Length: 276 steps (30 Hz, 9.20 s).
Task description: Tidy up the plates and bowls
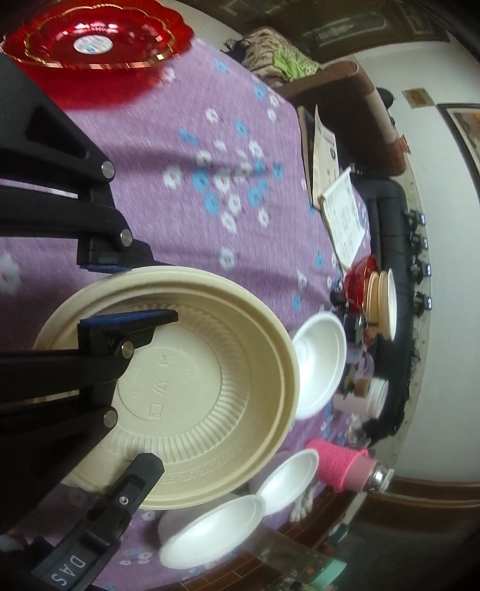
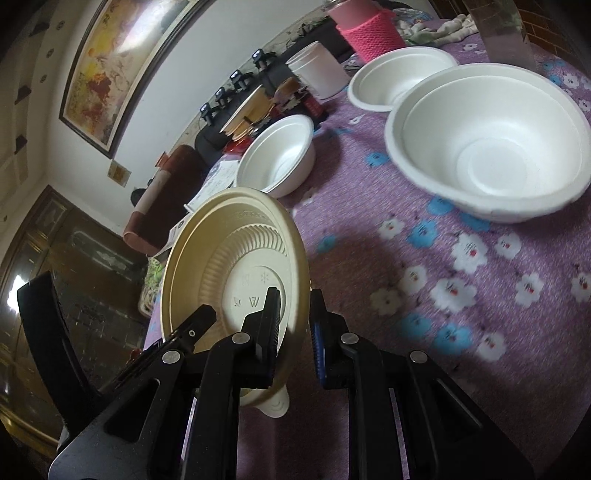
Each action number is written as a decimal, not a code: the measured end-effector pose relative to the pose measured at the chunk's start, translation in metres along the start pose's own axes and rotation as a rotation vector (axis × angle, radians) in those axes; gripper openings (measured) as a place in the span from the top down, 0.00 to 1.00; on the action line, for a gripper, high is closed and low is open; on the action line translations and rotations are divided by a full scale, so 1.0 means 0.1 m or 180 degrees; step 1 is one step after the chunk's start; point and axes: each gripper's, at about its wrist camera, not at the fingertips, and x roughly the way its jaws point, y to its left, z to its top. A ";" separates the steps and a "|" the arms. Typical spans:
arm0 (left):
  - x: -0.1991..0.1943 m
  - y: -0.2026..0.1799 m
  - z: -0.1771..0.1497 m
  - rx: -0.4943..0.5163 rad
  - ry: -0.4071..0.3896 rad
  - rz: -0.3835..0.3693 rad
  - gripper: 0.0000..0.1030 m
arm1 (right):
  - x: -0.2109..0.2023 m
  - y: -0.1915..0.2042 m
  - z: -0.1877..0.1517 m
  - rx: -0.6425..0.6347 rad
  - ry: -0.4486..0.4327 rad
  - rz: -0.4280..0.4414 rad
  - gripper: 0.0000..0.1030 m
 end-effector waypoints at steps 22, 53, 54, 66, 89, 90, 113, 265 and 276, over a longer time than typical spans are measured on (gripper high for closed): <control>-0.58 0.81 -0.33 -0.0385 -0.0203 0.0181 0.85 | 0.01 0.81 -0.49 -0.0440 0.0112 0.0244 0.85; -1.02 1.78 -0.57 -0.0927 -0.0402 0.0602 0.84 | 0.28 1.77 -0.97 -0.1025 0.0445 0.0584 0.85; -1.03 1.82 -0.57 -0.0946 -0.0408 0.0616 0.84 | 0.30 1.80 -0.98 -0.1041 0.0455 0.0596 0.85; -1.05 2.08 -0.61 -0.1113 -0.0401 0.0728 0.84 | 0.49 2.08 -1.11 -0.1171 0.0592 0.0651 0.85; -0.97 2.33 -0.69 -0.1293 -0.0317 0.0817 0.84 | 0.78 2.29 -1.24 -0.1269 0.0760 0.0673 0.85; -0.96 2.34 -0.70 -0.1294 -0.0310 0.0820 0.84 | 0.79 2.29 -1.24 -0.1266 0.0768 0.0670 0.85; -0.80 2.41 -0.71 -0.1342 -0.0173 0.0861 0.84 | 1.03 2.27 -1.30 -0.1214 0.0915 0.0627 0.85; 1.53 -0.22 1.55 -0.0537 0.0772 -0.0382 0.88 | 1.13 -0.05 1.54 0.0466 -0.0101 -0.0439 0.92; 1.32 -0.22 1.48 -0.0496 0.0675 -0.0331 0.88 | 0.97 0.03 1.55 0.0480 -0.0092 -0.0331 0.92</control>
